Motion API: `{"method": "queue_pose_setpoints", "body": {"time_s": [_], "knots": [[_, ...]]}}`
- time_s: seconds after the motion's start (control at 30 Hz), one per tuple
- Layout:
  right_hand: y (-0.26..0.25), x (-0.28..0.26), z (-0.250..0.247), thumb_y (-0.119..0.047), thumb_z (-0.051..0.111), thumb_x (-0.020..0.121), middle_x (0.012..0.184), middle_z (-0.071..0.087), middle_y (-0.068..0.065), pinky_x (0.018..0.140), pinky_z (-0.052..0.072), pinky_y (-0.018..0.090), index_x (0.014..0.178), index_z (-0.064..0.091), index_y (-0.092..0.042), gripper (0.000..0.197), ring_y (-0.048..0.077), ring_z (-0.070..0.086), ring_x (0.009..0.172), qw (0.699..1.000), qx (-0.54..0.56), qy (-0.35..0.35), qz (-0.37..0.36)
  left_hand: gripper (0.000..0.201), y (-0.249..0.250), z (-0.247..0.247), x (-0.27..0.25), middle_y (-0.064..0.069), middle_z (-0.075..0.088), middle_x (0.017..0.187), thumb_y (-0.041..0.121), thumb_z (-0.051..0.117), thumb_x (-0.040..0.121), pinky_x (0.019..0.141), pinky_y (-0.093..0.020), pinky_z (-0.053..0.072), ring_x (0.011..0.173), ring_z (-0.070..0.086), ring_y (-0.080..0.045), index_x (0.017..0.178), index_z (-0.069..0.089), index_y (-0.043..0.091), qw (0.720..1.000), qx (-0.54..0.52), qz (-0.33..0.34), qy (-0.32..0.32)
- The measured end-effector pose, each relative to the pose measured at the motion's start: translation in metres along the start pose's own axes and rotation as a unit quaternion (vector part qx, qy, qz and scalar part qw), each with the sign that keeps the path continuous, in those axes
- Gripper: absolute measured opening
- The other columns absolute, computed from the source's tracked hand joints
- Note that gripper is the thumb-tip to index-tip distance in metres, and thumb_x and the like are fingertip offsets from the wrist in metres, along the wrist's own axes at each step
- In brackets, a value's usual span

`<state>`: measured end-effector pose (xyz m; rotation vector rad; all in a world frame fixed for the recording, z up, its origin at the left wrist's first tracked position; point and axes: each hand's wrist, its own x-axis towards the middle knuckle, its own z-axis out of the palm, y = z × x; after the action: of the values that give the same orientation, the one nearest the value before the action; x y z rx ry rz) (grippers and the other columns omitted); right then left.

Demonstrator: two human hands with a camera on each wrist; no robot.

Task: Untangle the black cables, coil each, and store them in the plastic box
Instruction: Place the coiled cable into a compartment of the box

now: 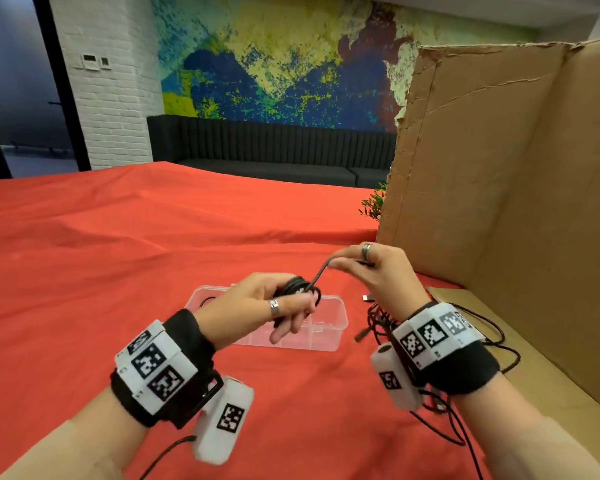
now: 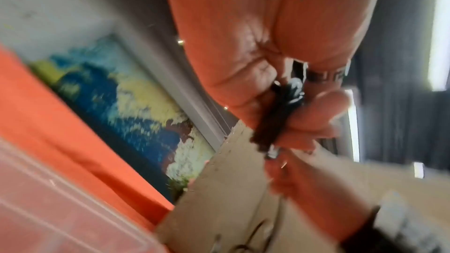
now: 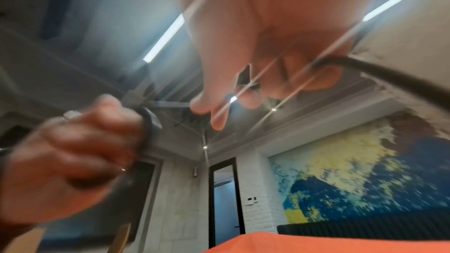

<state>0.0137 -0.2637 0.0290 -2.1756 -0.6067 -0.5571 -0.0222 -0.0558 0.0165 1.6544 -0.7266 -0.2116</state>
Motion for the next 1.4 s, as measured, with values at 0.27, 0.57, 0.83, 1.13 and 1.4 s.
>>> {"method": "queue_pose_setpoints", "body": {"time_s": [0.27, 0.57, 0.83, 1.13, 1.4], "knots": [[-0.014, -0.023, 0.051, -0.022, 0.046, 0.098, 0.074, 0.056, -0.019, 0.073, 0.038, 0.008, 0.1, 0.066, -0.011, 0.024, -0.01, 0.055, 0.075, 0.973, 0.01, -0.23, -0.023, 0.021, 0.019, 0.007, 0.026, -0.007, 0.069, 0.101, 0.006, 0.04, 0.092, 0.084, -0.018, 0.052, 0.089, 0.069, -0.013, 0.108, 0.054, 0.005, 0.939, -0.262, 0.126, 0.185], [-0.01, -0.018, 0.01, -0.025, 0.055, 0.093, 0.065, 0.06, -0.017, 0.06, 0.036, 0.013, 0.092, 0.069, -0.02, 0.015, -0.001, 0.051, 0.061, 0.973, -0.052, -0.226, 0.013, 0.035, -0.015, -0.011, 0.022, -0.009, 0.059, 0.086, 0.036, 0.033, 0.093, 0.072, -0.04, 0.04, 0.081, 0.053, -0.03, 0.102, 0.049, 0.006, 0.863, 0.487, 0.071, 0.114], [0.01, -0.011, -0.007, -0.028, 0.057, 0.091, 0.065, 0.058, -0.012, 0.057, 0.034, 0.015, 0.08, 0.067, -0.025, 0.015, -0.002, 0.05, 0.059, 0.981, -0.095, -0.169, 0.029, 0.022, -0.008, -0.026, 0.016, 0.015, 0.038, 0.062, 0.024, 0.055, 0.092, 0.063, -0.027, 0.028, 0.067, 0.04, -0.018, 0.077, 0.039, 0.019, 0.856, 0.512, 0.052, 0.047], [-0.004, -0.003, 0.017, -0.034, 0.062, 0.087, 0.061, 0.06, -0.01, 0.061, 0.045, 0.035, 0.085, 0.066, -0.028, 0.008, 0.01, 0.053, 0.058, 0.999, -0.024, 0.034, -0.014, 0.017, -0.009, -0.003, 0.0, 0.001, 0.055, 0.055, 0.022, 0.058, 0.084, 0.073, -0.023, 0.049, 0.046, 0.047, -0.011, 0.079, 0.052, 0.007, 0.999, 0.007, -0.019, -0.043], [-0.017, -0.02, 0.068, -0.016, 0.043, 0.092, 0.06, 0.055, -0.001, 0.048, 0.036, 0.02, 0.068, 0.054, -0.023, 0.027, 0.002, 0.044, 0.047, 0.966, 0.189, -0.141, 0.103, 0.038, -0.018, 0.001, -0.001, 0.0, 0.057, 0.062, 0.04, 0.075, 0.067, 0.072, -0.025, 0.055, 0.048, 0.053, -0.009, 0.081, 0.061, 0.008, 0.954, -0.282, 0.05, 0.087]]}}
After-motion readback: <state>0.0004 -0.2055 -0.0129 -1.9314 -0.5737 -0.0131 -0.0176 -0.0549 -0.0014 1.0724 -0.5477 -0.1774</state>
